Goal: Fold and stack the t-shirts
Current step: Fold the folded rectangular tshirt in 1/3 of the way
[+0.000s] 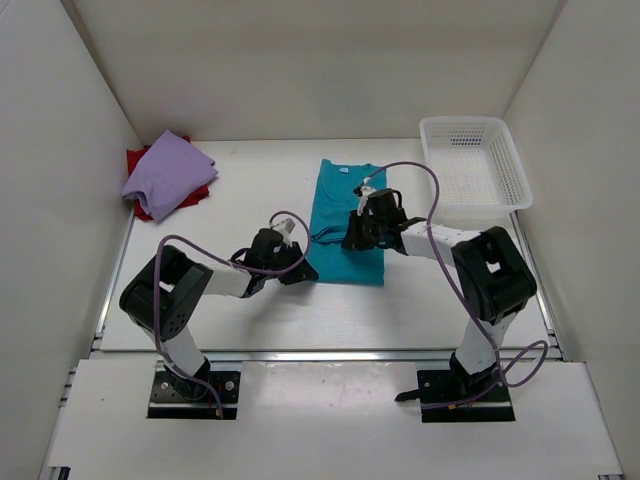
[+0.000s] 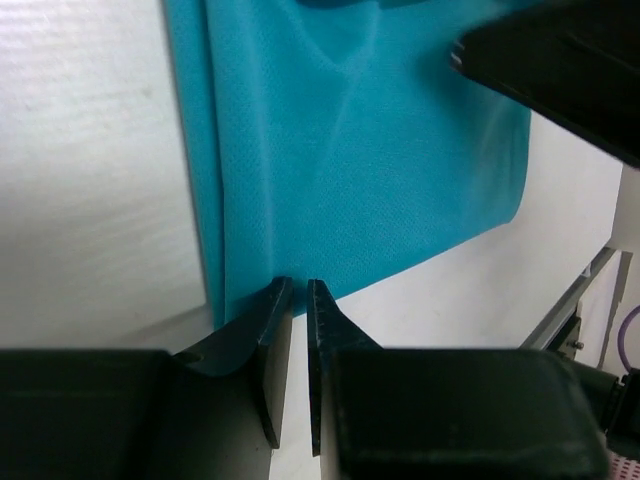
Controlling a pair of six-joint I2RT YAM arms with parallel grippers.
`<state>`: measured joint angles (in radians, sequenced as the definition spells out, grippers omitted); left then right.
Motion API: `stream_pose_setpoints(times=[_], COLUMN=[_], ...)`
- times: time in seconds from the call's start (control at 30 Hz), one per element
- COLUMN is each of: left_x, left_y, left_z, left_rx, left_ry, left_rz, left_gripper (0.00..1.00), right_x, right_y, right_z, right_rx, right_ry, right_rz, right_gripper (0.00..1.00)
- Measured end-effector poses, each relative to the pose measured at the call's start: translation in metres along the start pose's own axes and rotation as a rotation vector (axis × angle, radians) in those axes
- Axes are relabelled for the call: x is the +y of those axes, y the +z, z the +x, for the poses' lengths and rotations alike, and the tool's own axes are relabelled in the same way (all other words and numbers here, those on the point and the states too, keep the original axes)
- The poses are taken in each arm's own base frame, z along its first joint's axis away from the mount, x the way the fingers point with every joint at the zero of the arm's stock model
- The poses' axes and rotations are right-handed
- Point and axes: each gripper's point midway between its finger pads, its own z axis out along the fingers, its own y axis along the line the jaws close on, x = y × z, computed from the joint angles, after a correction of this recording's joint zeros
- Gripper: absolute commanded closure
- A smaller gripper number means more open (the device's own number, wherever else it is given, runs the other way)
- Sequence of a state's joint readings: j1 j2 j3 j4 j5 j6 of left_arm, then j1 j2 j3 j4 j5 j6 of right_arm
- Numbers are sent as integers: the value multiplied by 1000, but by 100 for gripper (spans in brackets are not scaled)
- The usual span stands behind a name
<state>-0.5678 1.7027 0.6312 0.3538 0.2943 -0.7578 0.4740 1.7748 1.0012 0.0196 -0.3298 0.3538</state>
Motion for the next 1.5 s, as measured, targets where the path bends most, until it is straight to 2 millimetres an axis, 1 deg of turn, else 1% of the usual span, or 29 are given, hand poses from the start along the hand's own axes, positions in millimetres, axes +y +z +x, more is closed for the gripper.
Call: stream_pose_setpoints(times=[0.07, 0.23, 0.3, 0.4, 0.5, 0.57, 0.67, 0.73, 0.8, 0.93, 1.0, 1.1, 1.2, 1.37, 1.43, 1.5], left_x=[-2, -5, -5, -3, 1, 0, -2, -1, 0, 4, 4, 4, 6, 16, 17, 17], left_y=[-4, -20, -25, -31, -37, -41, -43, -44, -44, -45, -45, -45, -45, -48, -48, -49], left_z=[9, 36, 42, 43, 41, 39, 37, 37, 38, 41, 41, 41, 41, 47, 46, 45], left_rx=[-1, 13, 15, 12, -1, -13, -21, -22, -21, -16, -18, -17, -17, -9, -12, -15], left_ry=[8, 3, -5, -17, -27, -26, -24, -31, -37, -47, -48, -47, -46, -58, -59, -61], left_rz=[16, 51, 57, 58, 50, 54, 61, 60, 57, 49, 49, 48, 44, 25, 24, 24], left_gripper=[77, 77, 77, 76, 76, 76, 76, 76, 76, 76, 76, 76, 77, 76, 76, 77], right_x=[6, 16, 17, 21, 27, 35, 50, 53, 52, 39, 36, 39, 35, 17, 7, -2], right_y=[10, 19, 22, 23, 11, -2, -18, -22, -17, 5, 16, 27, 35, 48, 50, 48], right_z=[0, 6, 11, 17, 32, 41, 42, 38, 38, 54, 59, 42, 27, 4, -16, -36], right_rx=[9, 21, 34, 38, 42, 38, 6, -15, -18, 48, 74, 45, 12, -42, -85, -128], right_ry=[-20, -41, -44, -54, -65, -79, -96, -94, -93, -71, -60, -65, -68, -64, -57, -44], right_rz=[-9, -25, -24, -23, -20, -27, -63, -77, -79, -57, -51, -51, -24, 45, 78, 99], right_gripper=[100, 100, 100, 99, 100, 99, 100, 100, 100, 100, 100, 100, 100, 100, 100, 100])
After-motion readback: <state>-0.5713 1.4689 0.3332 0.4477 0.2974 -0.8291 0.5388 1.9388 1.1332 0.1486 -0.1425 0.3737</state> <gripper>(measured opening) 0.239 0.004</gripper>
